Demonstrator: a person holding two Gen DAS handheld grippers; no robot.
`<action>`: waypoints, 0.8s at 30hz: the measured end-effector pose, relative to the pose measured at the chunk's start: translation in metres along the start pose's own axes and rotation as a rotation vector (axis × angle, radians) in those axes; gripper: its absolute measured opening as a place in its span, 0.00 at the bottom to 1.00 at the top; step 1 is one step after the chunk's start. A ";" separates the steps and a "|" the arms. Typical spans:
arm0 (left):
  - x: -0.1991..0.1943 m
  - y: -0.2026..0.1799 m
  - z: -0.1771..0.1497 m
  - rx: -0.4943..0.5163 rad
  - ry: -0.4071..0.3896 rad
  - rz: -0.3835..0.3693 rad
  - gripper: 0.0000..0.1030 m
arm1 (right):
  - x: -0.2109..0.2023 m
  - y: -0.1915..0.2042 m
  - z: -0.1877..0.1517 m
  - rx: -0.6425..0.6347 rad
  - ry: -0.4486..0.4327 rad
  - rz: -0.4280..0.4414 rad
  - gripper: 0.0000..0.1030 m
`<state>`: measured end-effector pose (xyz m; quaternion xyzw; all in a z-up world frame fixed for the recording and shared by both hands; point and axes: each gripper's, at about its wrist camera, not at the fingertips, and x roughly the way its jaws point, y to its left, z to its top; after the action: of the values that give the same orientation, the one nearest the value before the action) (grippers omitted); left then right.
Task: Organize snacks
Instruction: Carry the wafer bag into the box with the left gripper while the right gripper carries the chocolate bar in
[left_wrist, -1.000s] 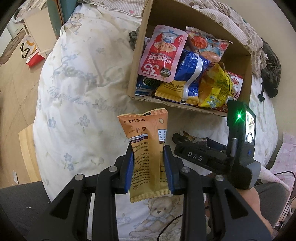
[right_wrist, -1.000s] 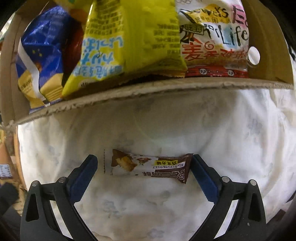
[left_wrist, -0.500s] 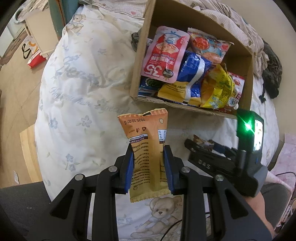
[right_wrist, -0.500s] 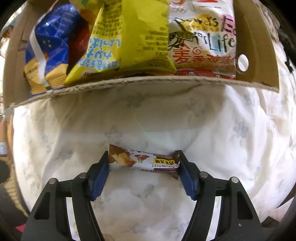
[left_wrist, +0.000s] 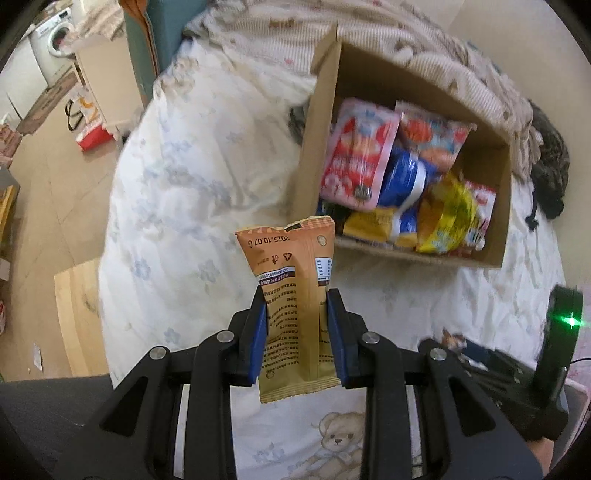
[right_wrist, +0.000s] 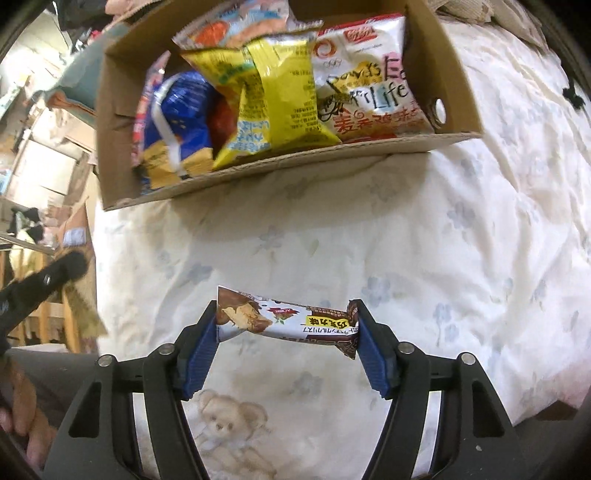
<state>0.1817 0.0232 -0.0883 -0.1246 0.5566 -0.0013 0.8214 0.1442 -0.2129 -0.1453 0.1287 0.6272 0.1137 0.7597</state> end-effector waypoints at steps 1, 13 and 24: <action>-0.006 0.001 0.001 0.000 -0.026 -0.001 0.26 | -0.007 -0.002 0.000 0.003 -0.008 0.015 0.68; -0.061 -0.026 0.028 0.082 -0.237 -0.117 0.26 | -0.094 -0.009 0.040 -0.010 -0.340 0.154 0.68; -0.058 -0.066 0.080 0.196 -0.284 -0.113 0.26 | -0.104 0.004 0.086 -0.032 -0.460 0.176 0.68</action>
<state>0.2419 -0.0165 0.0065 -0.0737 0.4242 -0.0840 0.8987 0.2095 -0.2485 -0.0328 0.1935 0.4222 0.1569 0.8716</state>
